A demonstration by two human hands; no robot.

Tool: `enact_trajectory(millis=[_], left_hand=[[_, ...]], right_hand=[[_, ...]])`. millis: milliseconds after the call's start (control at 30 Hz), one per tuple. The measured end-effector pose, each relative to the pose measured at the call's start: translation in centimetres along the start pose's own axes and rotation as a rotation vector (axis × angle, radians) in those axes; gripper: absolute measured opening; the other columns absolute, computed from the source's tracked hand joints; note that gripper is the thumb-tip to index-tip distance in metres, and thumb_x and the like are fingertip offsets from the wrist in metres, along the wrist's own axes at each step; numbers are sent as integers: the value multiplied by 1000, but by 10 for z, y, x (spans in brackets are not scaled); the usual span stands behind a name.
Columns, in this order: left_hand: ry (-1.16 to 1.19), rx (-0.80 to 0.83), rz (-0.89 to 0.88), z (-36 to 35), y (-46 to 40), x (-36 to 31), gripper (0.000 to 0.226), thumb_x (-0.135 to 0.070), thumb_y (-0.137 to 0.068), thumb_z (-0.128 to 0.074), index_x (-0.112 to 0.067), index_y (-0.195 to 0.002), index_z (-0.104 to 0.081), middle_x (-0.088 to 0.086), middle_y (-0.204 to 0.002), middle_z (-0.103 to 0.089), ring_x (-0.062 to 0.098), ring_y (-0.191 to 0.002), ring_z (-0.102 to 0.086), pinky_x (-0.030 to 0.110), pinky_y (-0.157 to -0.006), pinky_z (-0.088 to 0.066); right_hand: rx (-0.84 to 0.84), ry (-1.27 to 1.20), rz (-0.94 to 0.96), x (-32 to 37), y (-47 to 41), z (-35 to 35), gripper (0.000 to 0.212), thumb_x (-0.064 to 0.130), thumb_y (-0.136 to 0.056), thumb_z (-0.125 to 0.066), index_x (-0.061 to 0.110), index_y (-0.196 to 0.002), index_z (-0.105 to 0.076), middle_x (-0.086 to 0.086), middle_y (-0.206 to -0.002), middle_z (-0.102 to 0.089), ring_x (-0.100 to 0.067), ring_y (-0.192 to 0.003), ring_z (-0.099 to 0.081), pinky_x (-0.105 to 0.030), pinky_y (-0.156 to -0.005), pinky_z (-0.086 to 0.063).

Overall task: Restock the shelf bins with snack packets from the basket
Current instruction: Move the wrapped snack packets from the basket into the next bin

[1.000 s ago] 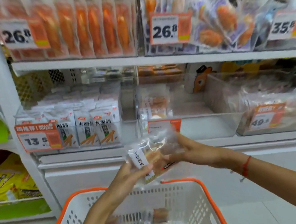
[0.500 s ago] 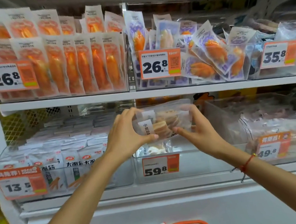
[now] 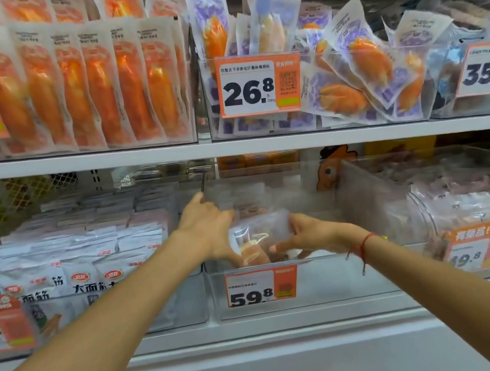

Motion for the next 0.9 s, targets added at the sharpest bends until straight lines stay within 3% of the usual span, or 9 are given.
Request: enact_trajectory(millis=[167,267,400,533,733,800,900], left_hand=[[-236,30,-125,-2,-20,-20,81,-74,-73,-54,-18,-132,-49,1,-130,-54,20,-128,-38,36,-110,-21],[-155,220,-103,-7,-27,-17,91,-67,-73,-63,-13,-141,-36,5,-139,-46,25,-128,-41,37,-103,-36],[-50,411,-48,-10,-30,-16,100,-61,-77,-64,-13,-150,-14,6,-149,-35,26,-129,-44,35,-95,-42],[-3,505,-27,-14,-37,-17,91,-59,-77,-66,-15,-147,-27,3,-146,-38,24,-127,-46,36,-98,-41],[75,456,-30,-16,-44,-16,92,-53,-71,-75,-14,-143,-34,6,-145,-37,27,-130,-38,38,-106,-35],[43,365,-46,-13,-42,-16,89,-55,-69,-75,-15,-139,-39,6,-139,-42,26,-125,-39,36,-98,-36],[59,274,-39,-14,-43,-14,82,-54,-66,-78,-13,-129,-45,2,-118,-57,21,-98,-54,31,-75,-43]], right_hand=[[69,70,-194,-10,-17,-5,46,17,-82,-73,19,-120,-46,-1,-119,-56,-20,-110,-54,-41,-95,-50],[85,196,-271,-11,-22,-6,60,22,-82,-73,15,-134,-43,-7,-132,-53,-26,-119,-54,-38,-95,-50],[102,123,-294,-17,-29,-8,54,21,-80,-74,12,-127,-52,-8,-130,-58,-26,-119,-54,-37,-97,-49],[92,27,-304,-19,-29,-10,48,19,-79,-75,11,-123,-56,-8,-125,-60,-26,-119,-53,-36,-97,-47],[59,-19,-293,-20,-29,-8,34,25,-75,-79,19,-103,-60,-3,-115,-62,-21,-111,-52,-33,-87,-46],[26,-26,-257,-19,-29,-8,35,23,-74,-80,21,-103,-58,0,-111,-60,-20,-108,-52,-34,-89,-47],[-93,31,-186,-15,-35,-3,60,22,-71,-82,18,-124,-53,-3,-122,-56,-20,-107,-50,-36,-89,-52]])
Point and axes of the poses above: each hand's wrist, its own y-axis away from the middle knuckle, its own z-axis out of the back of the hand, x = y × z, the point moved 6 cm from there along -y, towards the middle knuckle
